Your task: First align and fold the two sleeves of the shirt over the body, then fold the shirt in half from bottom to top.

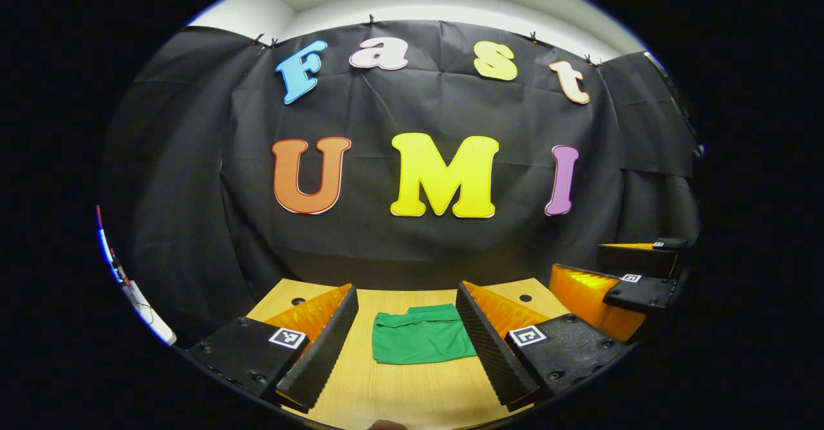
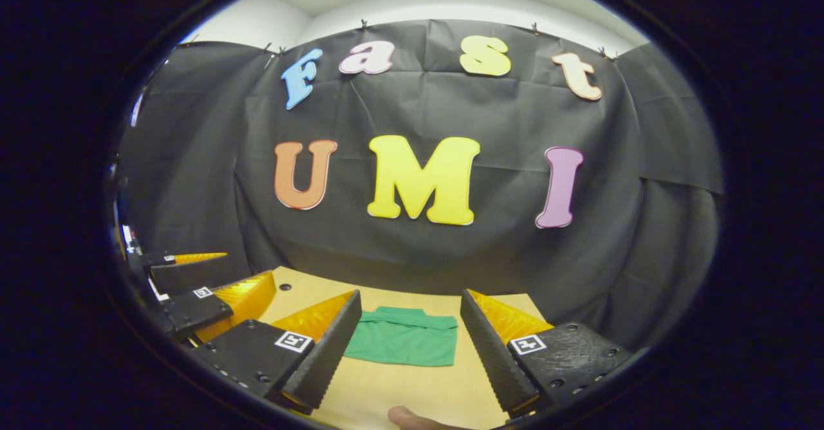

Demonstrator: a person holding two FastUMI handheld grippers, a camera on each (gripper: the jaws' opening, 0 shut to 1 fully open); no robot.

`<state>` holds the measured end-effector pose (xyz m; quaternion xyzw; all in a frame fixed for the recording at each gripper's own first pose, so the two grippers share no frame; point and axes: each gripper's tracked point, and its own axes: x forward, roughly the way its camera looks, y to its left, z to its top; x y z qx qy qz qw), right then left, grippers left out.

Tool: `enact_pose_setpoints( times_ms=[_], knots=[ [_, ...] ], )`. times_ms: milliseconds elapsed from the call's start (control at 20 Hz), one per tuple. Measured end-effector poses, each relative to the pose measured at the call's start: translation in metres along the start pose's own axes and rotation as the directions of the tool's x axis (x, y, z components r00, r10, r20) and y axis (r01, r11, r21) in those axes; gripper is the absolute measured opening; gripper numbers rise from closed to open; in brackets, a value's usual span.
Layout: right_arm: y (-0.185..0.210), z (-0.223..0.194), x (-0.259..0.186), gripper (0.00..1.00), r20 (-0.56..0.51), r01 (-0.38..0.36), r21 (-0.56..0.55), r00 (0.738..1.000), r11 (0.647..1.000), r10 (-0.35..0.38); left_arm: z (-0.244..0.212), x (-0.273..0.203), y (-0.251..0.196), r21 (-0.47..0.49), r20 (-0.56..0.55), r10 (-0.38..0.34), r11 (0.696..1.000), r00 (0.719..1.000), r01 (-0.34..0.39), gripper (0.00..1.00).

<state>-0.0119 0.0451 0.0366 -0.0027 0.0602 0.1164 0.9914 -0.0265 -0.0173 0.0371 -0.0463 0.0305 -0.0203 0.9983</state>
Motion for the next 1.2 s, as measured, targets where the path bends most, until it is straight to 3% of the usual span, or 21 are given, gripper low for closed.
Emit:
enact_pose_setpoints(
  times_ms=[200, 600, 700, 1000, 1200],
  knots=[
    [0.028, -0.003, 0.003, 0.93, -0.017, -0.006, -0.017, 1.000, 1.000, 0.006, -0.004, -0.010, 0.009, 0.000, -0.011, -0.010, 1.000, 1.000, 0.010, 0.96],
    [0.049, -0.011, 0.012, 0.95, -0.039, 0.028, 0.024, 0.999, 0.999, -0.027, -0.014, -0.007, 0.044, 0.030, -0.034, 0.001, 1.000, 0.999, 0.000, 0.96],
    [0.052, -0.016, 0.017, 0.95, -0.051, 0.030, 0.024, 0.998, 0.999, -0.029, -0.016, -0.006, 0.053, 0.031, -0.038, 0.014, 0.999, 0.999, -0.013, 1.00],
    [0.054, -0.017, 0.029, 0.95, -0.069, 0.012, -0.001, 0.998, 1.000, -0.012, -0.018, 0.005, 0.059, 0.017, -0.040, 0.032, 0.999, 0.999, -0.032, 0.96],
    [0.047, -0.024, 0.031, 0.95, -0.083, 0.025, 0.011, 0.996, 1.000, -0.024, -0.022, 0.008, 0.046, 0.015, -0.049, 0.001, 1.000, 0.999, 0.000, 0.96]
  ],
)
